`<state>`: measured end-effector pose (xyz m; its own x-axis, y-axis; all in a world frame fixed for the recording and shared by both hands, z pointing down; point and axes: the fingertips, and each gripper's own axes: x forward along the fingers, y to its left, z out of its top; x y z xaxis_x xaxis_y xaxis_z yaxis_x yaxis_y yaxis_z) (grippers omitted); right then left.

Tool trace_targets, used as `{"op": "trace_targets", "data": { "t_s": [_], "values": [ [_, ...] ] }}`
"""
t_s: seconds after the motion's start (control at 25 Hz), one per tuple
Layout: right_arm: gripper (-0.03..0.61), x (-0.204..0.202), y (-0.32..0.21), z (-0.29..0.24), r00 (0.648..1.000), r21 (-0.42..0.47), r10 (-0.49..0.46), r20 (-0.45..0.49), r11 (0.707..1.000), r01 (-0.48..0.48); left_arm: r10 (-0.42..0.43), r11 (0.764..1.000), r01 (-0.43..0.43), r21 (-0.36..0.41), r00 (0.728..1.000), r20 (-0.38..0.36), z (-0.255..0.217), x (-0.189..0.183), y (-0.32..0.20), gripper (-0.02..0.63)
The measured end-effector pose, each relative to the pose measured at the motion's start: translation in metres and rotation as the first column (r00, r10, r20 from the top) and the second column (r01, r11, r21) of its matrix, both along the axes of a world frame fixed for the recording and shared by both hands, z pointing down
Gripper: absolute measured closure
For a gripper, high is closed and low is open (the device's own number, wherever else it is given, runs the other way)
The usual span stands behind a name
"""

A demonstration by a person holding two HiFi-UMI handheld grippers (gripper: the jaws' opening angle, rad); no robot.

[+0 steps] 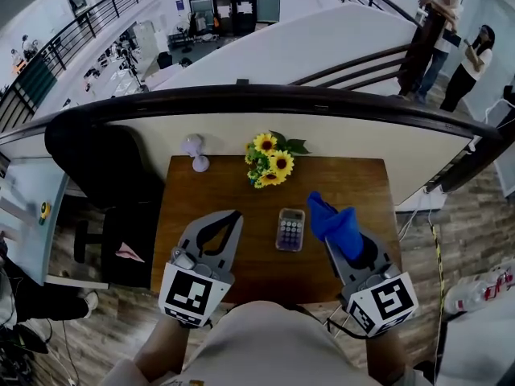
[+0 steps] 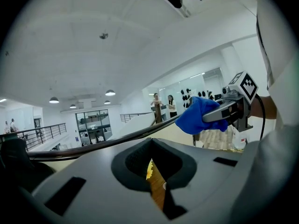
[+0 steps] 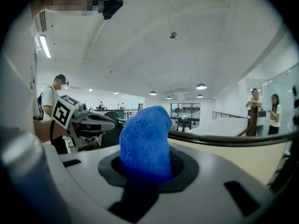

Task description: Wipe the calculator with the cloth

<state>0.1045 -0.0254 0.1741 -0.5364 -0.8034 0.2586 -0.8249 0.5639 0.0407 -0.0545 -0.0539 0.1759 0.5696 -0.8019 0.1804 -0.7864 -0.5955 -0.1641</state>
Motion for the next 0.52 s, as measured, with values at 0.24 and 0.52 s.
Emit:
{"op": "trace_targets", "data": {
  "t_s": [0.24, 0.52],
  "values": [
    [0.460, 0.004, -0.006, 0.001, 1.000, -0.004, 0.011, 0.018, 1.000, -0.011, -0.001, 1.000, 0.001, -0.010, 1.000, 0.000, 0.003, -0.001, -0.004, 0.611],
    [0.459, 0.008, -0.012, 0.001, 1.000, -0.010, 0.015, 0.011, 1.000, -0.015, 0.002, 1.000, -0.002, -0.017, 1.000, 0.016, 0.004, -0.001, -0.007, 0.611]
  ]
}}
